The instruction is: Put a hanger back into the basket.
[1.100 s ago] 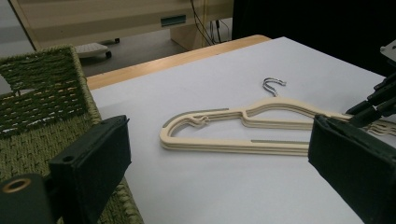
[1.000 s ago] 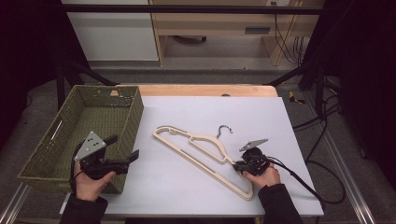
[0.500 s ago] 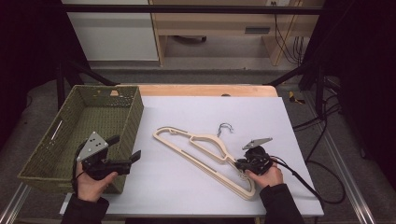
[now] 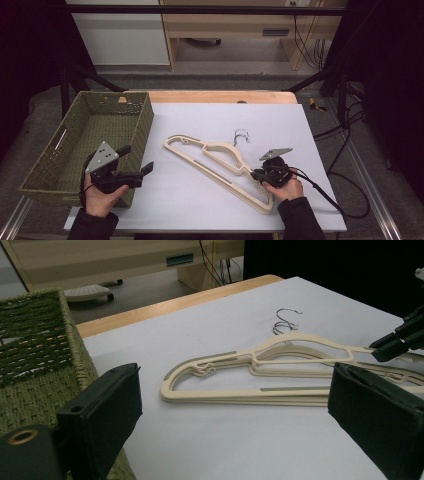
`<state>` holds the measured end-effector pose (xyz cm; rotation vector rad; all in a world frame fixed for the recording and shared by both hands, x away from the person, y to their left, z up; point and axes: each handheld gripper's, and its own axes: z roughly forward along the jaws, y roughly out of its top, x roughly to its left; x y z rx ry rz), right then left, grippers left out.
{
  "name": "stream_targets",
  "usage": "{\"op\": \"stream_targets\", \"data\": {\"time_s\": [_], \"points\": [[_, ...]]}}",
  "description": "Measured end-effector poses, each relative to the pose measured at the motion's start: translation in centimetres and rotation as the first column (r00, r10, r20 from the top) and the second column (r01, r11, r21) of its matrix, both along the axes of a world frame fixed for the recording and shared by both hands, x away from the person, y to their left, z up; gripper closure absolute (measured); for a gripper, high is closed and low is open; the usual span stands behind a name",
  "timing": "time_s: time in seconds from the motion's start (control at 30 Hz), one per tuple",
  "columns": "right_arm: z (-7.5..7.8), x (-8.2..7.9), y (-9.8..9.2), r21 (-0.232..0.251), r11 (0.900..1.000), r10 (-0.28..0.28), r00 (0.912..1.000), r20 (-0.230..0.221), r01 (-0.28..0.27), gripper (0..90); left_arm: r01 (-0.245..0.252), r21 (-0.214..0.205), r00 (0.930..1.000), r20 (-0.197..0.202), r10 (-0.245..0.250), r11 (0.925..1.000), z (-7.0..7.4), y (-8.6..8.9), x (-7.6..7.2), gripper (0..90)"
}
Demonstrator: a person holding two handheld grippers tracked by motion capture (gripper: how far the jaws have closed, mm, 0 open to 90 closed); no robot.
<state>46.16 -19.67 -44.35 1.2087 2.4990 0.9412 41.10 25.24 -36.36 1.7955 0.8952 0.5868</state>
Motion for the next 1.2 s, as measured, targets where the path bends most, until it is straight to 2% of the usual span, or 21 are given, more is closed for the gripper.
{"op": "stream_targets", "data": {"time_s": [0.1, 0.17, 0.27, 0.3, 0.33, 0.37, 0.4, 0.47, 0.5, 0.53, 0.63, 0.7, 0.73, 0.77, 0.8, 0.87, 1.07, 1.1, 1.13, 1.17, 1.2], "points": [[0.4, -0.2, 0.1, -0.006, 1.0000, 0.004, 0.9998, 0.020, -0.004, 79.9, 0.006, -0.002, 1.0000, -0.006, -0.006, 1.0000, 0.0, -0.5, 0.0, 7.7], [0.9, -0.5, 0.1, 0.004, 0.9997, 0.022, 0.9985, 0.049, -0.022, 80.0, 0.017, -0.003, 0.9997, -0.014, -0.017, 0.9998, 0.0, -1.6, 0.2, 8.2], [1.4, -0.7, 0.1, 0.004, 0.9993, 0.036, 0.9973, 0.063, -0.036, 80.0, 0.035, 0.002, 0.9990, -0.027, -0.035, 0.9994, 0.2, -3.1, 0.6, 8.7], [1.4, -0.7, 0.1, 0.004, 0.9993, 0.036, 0.9973, 0.063, -0.036, 80.0, 0.035, 0.002, 0.9990, -0.027, -0.035, 0.9994, 0.2, -3.1, 0.6, 8.8], [1.6, -0.8, 0.1, -0.001, 0.9994, 0.034, 0.9970, 0.069, -0.034, 80.0, 0.052, 0.015, 0.9981, -0.034, -0.052, 0.9985, 0.4, -4.5, 1.0, 8.9], [1.6, -0.8, 0.0, -0.007, 0.9994, 0.033, 0.9967, 0.074, -0.033, 80.1, 0.052, 0.015, 0.9981, -0.034, -0.052, 0.9985, 0.4, -4.5, 1.0, 8.9], [1.6, -0.8, 0.0, -0.007, 0.9991, 0.042, 0.9955, 0.085, -0.041, 80.1, 0.072, 0.036, 0.9966, -0.042, -0.070, 0.9968, 0.7, -5.8, 1.5, 8.9], [1.8, -0.9, 0.0, -0.015, 0.9992, 0.039, 0.9954, 0.087, -0.038, 80.1, 0.084, 0.024, 0.9955, -0.046, -0.083, 0.9962, 0.8, -7.2, 2.1, 9.0], [1.8, -0.9, 0.0, -0.015, 0.9992, 0.039, 0.9954, 0.087, -0.038, 80.1, 0.084, 0.024, 0.9955, -0.046, -0.083, 0.9962, 0.8, -7.2, 2.1, 9.6], [2.0, -1.0, 0.1, -0.017, 0.9990, 0.043, 0.9946, 0.095, -0.042, 80.0, 0.097, 0.024, 0.9940, -0.054, -0.095, 0.9950, 1.0, -8.6, 2.9, 10.2], [2.2, -1.2, 0.1, -0.015, 0.9985, 0.054, 0.9930, 0.105, -0.053, 80.1, 0.113, 0.030, 0.9914, -0.069, -0.111, 0.9931, 1.2, -10.7, 4.2, 11.1], [2.3, -1.3, 0.2, -0.013, 0.9984, 0.056, 0.9920, 0.113, -0.055, 80.1, 0.119, 0.039, 0.9907, -0.070, -0.116, 0.9921, 1.3, -11.3, 4.6, 11.6], [2.4, -1.4, 0.2, -0.015, 0.9982, 0.059, 0.9915, 0.116, -0.058, 80.1, 0.128, 0.034, 0.9890, -0.079, -0.125, 0.9912, 1.3, -12.5, 5.5, 12.1], [2.4, -1.5, 0.2, -0.014, 0.9987, 0.049, 0.9920, 0.116, -0.048, 80.1, 0.128, 0.034, 0.9890, -0.079, -0.125, 0.9912, 1.3, -12.5, 5.5, 13.0], [2.4, -1.5, 0.2, -0.012, 0.9984, 0.056, 0.9916, 0.117, -0.055, 80.2, 0.136, 0.033, 0.9868, -0.092, -0.133, 0.9901, 1.2, -13.5, 6.4, 13.6], [2.4, -1.5, 0.2, -0.021, 0.9982, 0.058, 0.9908, 0.122, -0.055, 80.1, 0.144, 0.036, 0.9846, -0.105, -0.140, 0.9889, 1.0, -14.6, 7.5, 14.6], [2.5, -1.7, 0.2, -0.015, 0.9980, 0.063, 0.9900, 0.126, -0.061, 80.2, 0.159, 0.045, 0.9794, -0.133, -0.152, 0.9863, -0.2, -17.8, 10.1, 19.0], [2.5, -1.7, 0.2, -0.015, 0.9980, 0.063, 0.9900, 0.126, -0.061, 80.2, 0.159, 0.045, 0.9794, -0.133, -0.152, 0.9863, -0.2, -17.8, 10.1, 20.4], [2.6, -1.7, 0.2, -0.016, 0.9977, 0.067, 0.9896, 0.127, -0.066, 80.2, 0.165, 0.055, 0.9772, -0.145, -0.155, 0.9848, -0.9, -18.7, 10.9, 21.3], [2.6, -1.7, 0.2, -0.016, 0.9977, 0.067, 0.9896, 0.127, -0.066, 80.2, 0.165, 0.055, 0.9772, -0.145, -0.155, 0.9848, -0.9, -18.7, 10.9, 22.4], [2.6, -1.8, 0.2, -0.016, 0.9980, 0.063, 0.9898, 0.128, -0.061, 80.2, 0.166, 0.059, 0.9746, -0.162, -0.155, 0.9843, -1.5, -19.4, 11.6, 23.7]]}}
